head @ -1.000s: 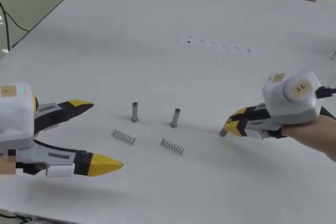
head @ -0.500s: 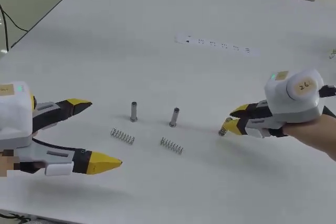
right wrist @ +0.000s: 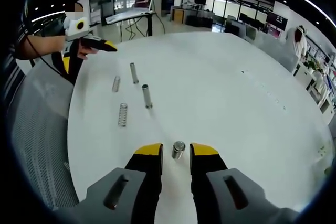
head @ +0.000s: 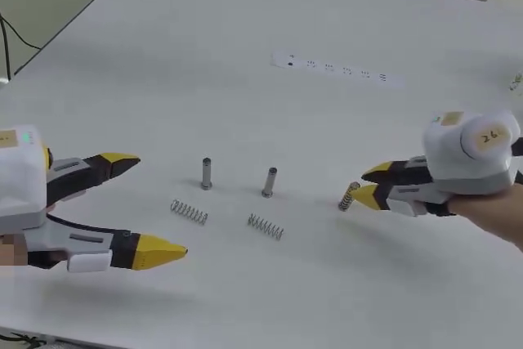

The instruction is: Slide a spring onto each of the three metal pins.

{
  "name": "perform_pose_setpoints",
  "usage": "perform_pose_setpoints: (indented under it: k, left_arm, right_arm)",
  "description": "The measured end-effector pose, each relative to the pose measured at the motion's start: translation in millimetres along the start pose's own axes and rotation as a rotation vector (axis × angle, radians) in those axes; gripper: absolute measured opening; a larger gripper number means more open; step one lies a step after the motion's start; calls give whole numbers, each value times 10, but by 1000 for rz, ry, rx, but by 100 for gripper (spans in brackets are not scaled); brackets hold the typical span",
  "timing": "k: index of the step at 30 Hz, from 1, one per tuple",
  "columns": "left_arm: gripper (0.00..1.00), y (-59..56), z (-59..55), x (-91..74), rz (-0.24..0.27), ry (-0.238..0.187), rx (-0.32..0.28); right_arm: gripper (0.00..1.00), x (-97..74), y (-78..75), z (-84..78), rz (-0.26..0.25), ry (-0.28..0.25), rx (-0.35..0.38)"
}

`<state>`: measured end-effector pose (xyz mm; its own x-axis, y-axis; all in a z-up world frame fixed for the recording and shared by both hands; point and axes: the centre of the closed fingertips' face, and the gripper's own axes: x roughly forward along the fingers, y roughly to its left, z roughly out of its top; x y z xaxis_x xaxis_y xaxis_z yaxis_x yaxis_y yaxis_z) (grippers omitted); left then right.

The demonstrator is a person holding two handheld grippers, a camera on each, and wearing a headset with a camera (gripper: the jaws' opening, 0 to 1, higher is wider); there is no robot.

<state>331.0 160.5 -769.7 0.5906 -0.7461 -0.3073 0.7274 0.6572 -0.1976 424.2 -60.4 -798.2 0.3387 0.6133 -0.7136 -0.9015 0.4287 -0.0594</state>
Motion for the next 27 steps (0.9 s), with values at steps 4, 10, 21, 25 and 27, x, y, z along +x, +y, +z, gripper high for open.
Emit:
perform_pose_setpoints:
  k: [4,10,21,25,27]
  left_arm:
    - [96,-1,-3,2,1,-1,-2]
    - [96,-2,-10,-4,1,2,-6]
    - [96,-4,2,-9,0,-3,-4]
    - [96,-11,-8,-15,-3,2,0]
    - [96,-6,0,-20,-2,-1,-2]
  right_arm:
    - [18,-29,32,16,0,-11,3]
    - [17,-72,125,39,9,-27,1]
    - [16,-32,329,9,45,-35,13]
    - [16,16,435,18,64,-42,24]
    - [16,48,494,29,76,-41,23]
